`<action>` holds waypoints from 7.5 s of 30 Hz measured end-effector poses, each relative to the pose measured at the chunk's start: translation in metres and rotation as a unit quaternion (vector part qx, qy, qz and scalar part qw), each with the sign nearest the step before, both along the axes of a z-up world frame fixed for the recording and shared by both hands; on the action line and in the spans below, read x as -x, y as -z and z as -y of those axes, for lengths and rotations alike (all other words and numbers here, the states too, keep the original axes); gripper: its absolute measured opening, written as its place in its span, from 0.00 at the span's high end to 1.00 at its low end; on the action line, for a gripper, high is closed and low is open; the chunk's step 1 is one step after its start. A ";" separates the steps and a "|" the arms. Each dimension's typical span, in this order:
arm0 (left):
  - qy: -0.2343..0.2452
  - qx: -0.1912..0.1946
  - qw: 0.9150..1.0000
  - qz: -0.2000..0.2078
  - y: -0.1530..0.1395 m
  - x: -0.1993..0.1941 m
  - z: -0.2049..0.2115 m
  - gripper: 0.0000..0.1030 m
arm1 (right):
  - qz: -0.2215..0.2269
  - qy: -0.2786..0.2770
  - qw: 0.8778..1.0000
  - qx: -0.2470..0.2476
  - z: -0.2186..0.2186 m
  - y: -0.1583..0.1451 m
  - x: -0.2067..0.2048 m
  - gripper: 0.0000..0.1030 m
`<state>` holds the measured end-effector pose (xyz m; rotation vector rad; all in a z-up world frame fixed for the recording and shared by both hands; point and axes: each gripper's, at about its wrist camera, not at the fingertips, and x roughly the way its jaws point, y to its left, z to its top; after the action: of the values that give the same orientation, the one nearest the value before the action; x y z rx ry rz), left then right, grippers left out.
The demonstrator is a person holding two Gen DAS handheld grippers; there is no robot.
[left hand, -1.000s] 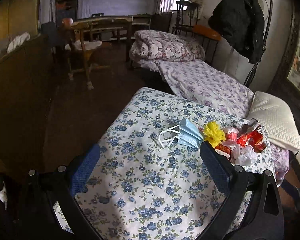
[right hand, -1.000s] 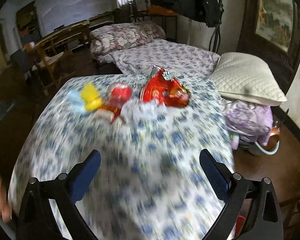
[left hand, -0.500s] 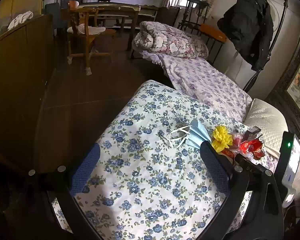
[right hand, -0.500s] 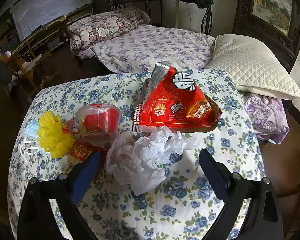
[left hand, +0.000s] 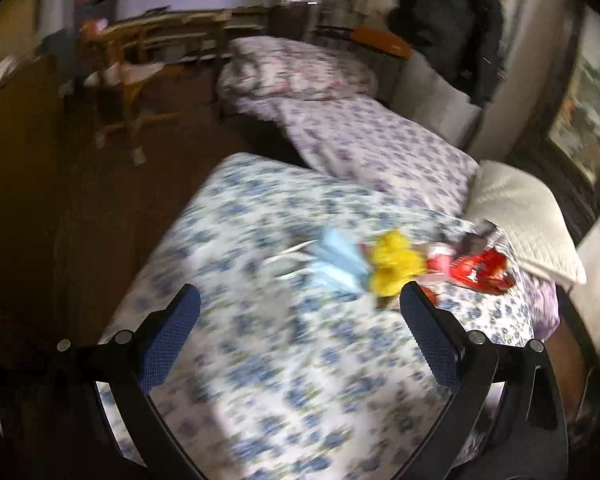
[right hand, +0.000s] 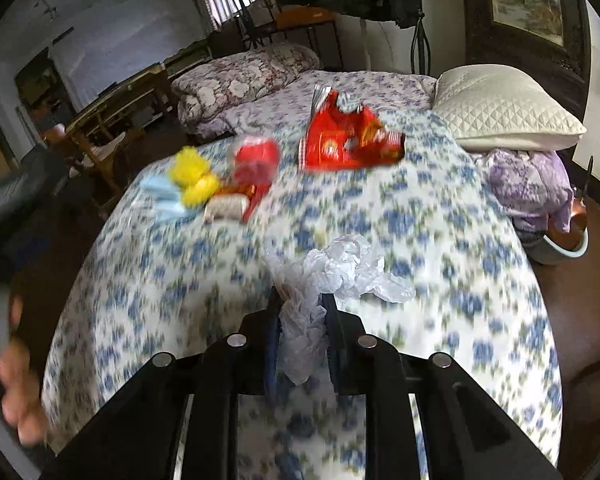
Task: Collect trash
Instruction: 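Grasp the white plastic bag with the right tool while the left tool grasps the yellow yarn, then carry the bag and yellow yarn to the red wastebasket and release both, then move both tools back over the bed toward the remaining trash, then grasp the small red snack packet with the right tool while the left tool grasps the blue face mask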
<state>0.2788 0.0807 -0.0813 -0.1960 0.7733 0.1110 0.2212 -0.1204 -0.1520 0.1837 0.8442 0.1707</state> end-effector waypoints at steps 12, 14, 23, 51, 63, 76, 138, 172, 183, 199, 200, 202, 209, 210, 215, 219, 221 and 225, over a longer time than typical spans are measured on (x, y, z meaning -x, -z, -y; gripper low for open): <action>0.041 -0.065 0.997 -0.013 0.028 -0.067 0.051 0.10 | 0.014 -0.015 0.999 -0.048 0.009 -0.005 0.001 0.74; 0.044 -0.072 0.996 -0.019 0.033 -0.071 0.053 0.22 | 0.013 -0.016 0.998 -0.054 0.009 -0.003 0.000 0.73; 0.056 -0.017 0.998 -0.030 0.029 -0.068 0.028 0.89 | 0.017 -0.017 0.997 -0.067 0.008 -0.006 0.003 0.73; 0.096 0.075 0.993 -0.011 -0.011 0.094 0.021 0.96 | 0.049 0.002 0.997 -0.054 0.047 -0.045 0.066 0.73; 0.188 0.064 0.980 -0.015 -0.025 0.130 0.113 0.96 | 0.063 0.074 0.994 -0.055 0.142 -0.060 0.120 0.73; 0.379 0.018 0.922 -0.075 0.015 0.163 0.330 0.96 | -0.067 0.199 0.978 -0.013 0.312 0.038 0.210 0.73; 0.447 -0.094 0.837 -0.301 0.241 0.173 0.519 0.91 | -0.231 0.247 0.936 -0.094 0.391 0.213 0.270 0.33; 0.429 -0.001 0.894 -0.128 0.070 0.174 0.432 0.09 | -0.171 0.223 0.959 -0.015 0.359 0.141 0.250 0.14; 0.302 -0.075 0.950 -0.020 -0.007 0.123 0.252 0.07 | -0.083 0.135 0.987 0.024 0.279 0.054 0.221 0.10; -0.019 -0.082 0.996 0.028 -0.018 0.042 0.007 0.07 | 0.031 -0.017 0.999 0.012 0.060 -0.038 0.071 0.06; -0.025 -0.079 0.996 0.028 -0.018 0.040 0.002 0.07 | 0.032 -0.021 0.999 0.010 0.048 -0.038 0.061 0.06; -0.034 -0.077 0.996 0.031 -0.019 0.037 -0.009 0.07 | 0.034 -0.029 0.999 0.009 0.025 -0.038 0.043 0.06; -0.060 -0.033 0.997 0.022 -0.016 0.036 -0.041 0.07 | 0.033 -0.052 0.998 0.015 -0.026 -0.033 0.011 0.06; -0.063 -0.019 0.998 0.017 -0.014 0.035 -0.046 0.07 | 0.032 -0.055 0.998 0.019 -0.029 -0.032 0.009 0.06; -0.072 0.016 0.997 0.009 -0.011 0.032 -0.056 0.07 | 0.027 -0.069 0.996 0.044 -0.043 -0.030 -0.009 0.06; -0.076 0.025 0.997 0.006 -0.013 0.032 -0.058 0.07 | 0.023 -0.065 0.994 0.080 -0.054 -0.037 -0.054 0.06; -0.078 0.034 0.996 -0.001 -0.010 0.029 -0.061 0.07 | 0.011 -0.060 0.995 0.075 -0.056 -0.031 -0.078 0.06; -0.088 0.049 0.995 -0.011 -0.003 0.026 -0.070 0.07 | -0.009 -0.039 0.998 0.049 -0.056 -0.021 -0.107 0.06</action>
<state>0.2528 0.1505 -0.0778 -0.3559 0.7833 0.2429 0.3277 -0.0647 -0.1307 0.0608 0.8771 0.2009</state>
